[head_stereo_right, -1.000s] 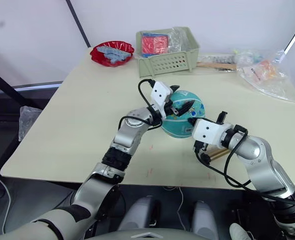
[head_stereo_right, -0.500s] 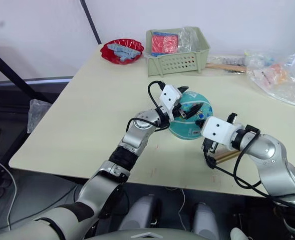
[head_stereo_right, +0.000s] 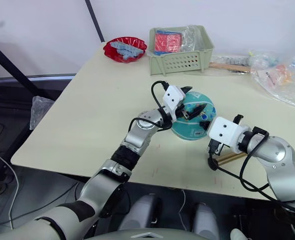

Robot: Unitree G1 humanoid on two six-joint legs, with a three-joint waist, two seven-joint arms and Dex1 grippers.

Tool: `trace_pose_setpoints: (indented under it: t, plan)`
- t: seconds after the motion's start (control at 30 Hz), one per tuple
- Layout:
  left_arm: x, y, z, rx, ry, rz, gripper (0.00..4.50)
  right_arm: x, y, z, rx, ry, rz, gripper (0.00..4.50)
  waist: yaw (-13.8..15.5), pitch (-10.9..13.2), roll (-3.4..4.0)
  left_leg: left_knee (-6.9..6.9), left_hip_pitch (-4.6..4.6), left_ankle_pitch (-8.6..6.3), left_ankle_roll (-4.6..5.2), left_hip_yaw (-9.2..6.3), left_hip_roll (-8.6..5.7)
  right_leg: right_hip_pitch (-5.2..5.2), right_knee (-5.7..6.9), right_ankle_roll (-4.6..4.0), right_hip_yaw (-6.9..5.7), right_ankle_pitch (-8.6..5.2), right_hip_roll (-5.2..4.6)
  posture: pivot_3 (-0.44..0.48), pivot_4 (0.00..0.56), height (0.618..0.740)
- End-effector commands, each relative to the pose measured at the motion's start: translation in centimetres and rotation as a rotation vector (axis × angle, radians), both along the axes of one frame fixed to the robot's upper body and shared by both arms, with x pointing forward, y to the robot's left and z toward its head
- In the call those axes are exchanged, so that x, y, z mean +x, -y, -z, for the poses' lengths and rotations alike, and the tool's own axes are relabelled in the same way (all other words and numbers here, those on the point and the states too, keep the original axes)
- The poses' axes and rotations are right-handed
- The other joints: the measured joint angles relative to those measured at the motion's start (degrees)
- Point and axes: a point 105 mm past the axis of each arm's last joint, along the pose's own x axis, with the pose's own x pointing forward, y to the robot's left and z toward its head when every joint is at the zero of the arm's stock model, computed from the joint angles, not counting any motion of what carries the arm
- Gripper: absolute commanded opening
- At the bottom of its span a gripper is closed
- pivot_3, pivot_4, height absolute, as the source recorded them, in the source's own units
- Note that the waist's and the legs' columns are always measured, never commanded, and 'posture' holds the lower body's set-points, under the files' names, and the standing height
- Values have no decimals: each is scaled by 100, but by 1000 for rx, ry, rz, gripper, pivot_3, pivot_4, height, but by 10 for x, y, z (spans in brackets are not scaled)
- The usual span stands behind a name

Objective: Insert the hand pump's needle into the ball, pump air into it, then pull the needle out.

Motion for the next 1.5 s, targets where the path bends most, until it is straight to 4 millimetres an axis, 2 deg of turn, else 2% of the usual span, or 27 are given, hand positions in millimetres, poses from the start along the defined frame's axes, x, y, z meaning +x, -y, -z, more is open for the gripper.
trace_pose_setpoints:
  t: [0.03,0.23,0.43,0.63,0.83,0.9,1.07,1.17,1.33,1.5]
  plan:
    - [2,-43,114,249,-327,-153,4500,-22,-14,-42,-11,189,-121,73,9,0,0,0,-1,0,0,-5,-7,0,0,2,0,-1,-1,0,150,738]
    - [2,-43,113,248,-326,-150,4500,-22,-7,-40,-6,191,-101,73,-60,-58,-4,-1,6,0,0,-13,-27,8,0,9,3,-5,-3,0,150,738]
    - [2,-44,112,241,-325,-147,4500,-23,-2,-38,21,192,-85,73,-246,-148,-22,-11,91,-19,-33,5,19,66,3,37,12,-23,-6,0,150,738]
    - [5,-38,95,183,-299,-123,4500,-16,14,-28,96,194,33,73,-219,-166,5,-21,97,-17,-34,10,19,62,7,35,6,-23,-10,0,150,738]
    - [8,-33,56,74,-223,-61,4500,-4,31,-37,157,288,158,73,-239,-157,10,-20,94,-17,-33,23,19,51,7,35,14,-22,-12,0,150,738]
    - [8,-32,48,51,-207,-47,4500,-2,35,-39,183,302,188,73,-243,-132,35,-27,90,-17,-33,24,20,45,7,34,13,-22,-11,0,150,738]
    - [5,-33,8,-16,-121,24,4500,6,47,-37,294,310,293,73,-242,-99,39,-32,53,-3,-8,24,19,7,8,17,13,-22,0,0,150,738]
    - [3,-37,-14,-46,-70,58,4500,10,49,-35,359,305,332,73,-249,-73,50,-31,-17,3,-5,26,12,-69,20,-6,24,-7,6,0,150,738]
    - [-1,-44,-36,-95,-28,87,4500,13,47,-32,375,302,336,73,-270,-13,60,-42,-23,3,-4,30,-5,-80,25,-13,33,-13,17,0,150,738]
    - [-7,-57,-68,-177,29,126,4500,15,47,-30,400,300,339,73,-382,70,52,-43,-26,3,-4,29,-4,-83,28,-11,34,-13,19,0,150,738]
